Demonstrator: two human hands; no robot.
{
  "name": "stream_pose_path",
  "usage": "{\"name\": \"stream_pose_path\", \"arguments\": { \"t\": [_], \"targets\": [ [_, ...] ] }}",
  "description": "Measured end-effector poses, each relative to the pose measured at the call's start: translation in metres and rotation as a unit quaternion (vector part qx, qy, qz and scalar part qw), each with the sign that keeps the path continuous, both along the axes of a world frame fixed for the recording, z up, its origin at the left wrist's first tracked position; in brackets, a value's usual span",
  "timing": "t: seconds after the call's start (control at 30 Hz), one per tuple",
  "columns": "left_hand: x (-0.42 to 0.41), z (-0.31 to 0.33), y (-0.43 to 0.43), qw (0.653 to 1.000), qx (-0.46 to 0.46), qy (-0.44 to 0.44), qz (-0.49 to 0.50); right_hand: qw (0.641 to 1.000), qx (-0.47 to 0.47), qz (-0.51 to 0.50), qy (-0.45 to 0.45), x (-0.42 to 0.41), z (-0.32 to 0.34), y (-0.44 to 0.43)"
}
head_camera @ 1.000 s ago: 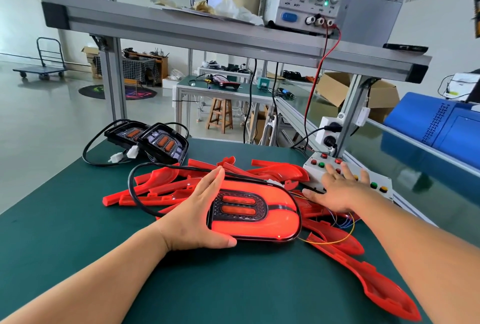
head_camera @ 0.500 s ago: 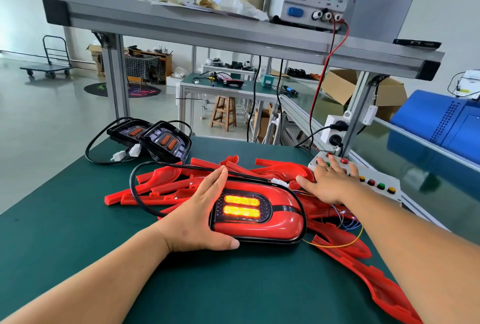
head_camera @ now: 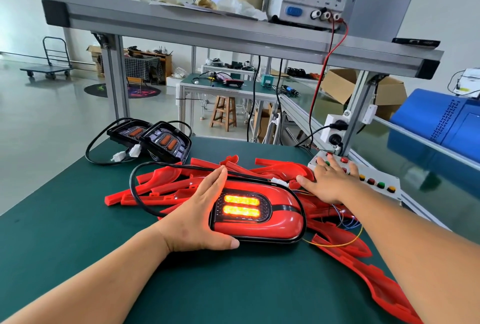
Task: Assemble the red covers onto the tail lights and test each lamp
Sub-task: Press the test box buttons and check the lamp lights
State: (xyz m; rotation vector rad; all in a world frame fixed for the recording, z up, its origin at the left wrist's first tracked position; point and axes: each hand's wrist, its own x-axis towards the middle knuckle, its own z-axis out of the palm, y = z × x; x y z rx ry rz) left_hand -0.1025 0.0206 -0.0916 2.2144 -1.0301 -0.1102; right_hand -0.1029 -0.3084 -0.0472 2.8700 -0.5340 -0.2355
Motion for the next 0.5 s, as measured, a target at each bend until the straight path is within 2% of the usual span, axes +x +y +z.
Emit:
{"name": "stream_pose_path", "arguments": {
  "t": [0.5],
  "targets": [
    [-0.0012, 0.0011, 0.0001, 1.0, -0.001, -0.017, -0.002, 1.0, 0.005, -0.01, -0.017, 0.0002, -0.0081, -0.0041]
  ]
}}
